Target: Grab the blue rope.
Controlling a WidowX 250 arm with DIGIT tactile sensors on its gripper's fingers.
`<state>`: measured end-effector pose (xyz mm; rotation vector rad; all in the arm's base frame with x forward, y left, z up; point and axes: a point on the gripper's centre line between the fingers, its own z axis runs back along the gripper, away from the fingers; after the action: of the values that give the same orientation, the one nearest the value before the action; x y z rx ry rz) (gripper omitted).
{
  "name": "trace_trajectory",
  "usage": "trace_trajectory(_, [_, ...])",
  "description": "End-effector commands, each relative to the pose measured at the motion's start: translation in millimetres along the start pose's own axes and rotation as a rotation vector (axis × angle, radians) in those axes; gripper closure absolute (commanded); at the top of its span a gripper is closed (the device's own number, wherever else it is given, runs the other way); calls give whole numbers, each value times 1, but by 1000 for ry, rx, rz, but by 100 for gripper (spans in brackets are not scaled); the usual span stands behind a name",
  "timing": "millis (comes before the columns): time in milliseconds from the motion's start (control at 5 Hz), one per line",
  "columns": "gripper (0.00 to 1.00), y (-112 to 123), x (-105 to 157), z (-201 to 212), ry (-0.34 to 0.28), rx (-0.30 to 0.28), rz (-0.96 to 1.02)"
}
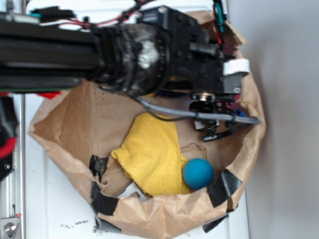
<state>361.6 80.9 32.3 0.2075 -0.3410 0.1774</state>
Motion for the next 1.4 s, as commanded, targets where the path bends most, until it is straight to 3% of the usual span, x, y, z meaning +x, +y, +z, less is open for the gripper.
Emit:
trace_trajectory(0, [100, -1, -8, 3, -15, -25, -17])
trace_trajectory(600, [100, 13, -8, 27, -20, -107, -32])
trace_trajectory(800, [100, 10, -12, 50, -8, -172, -64])
trace_trajectory(1000, [100, 23, -14, 82, -5, -265, -64])
trace_trajectory(1200, [100, 39, -25, 128, 42, -256, -38])
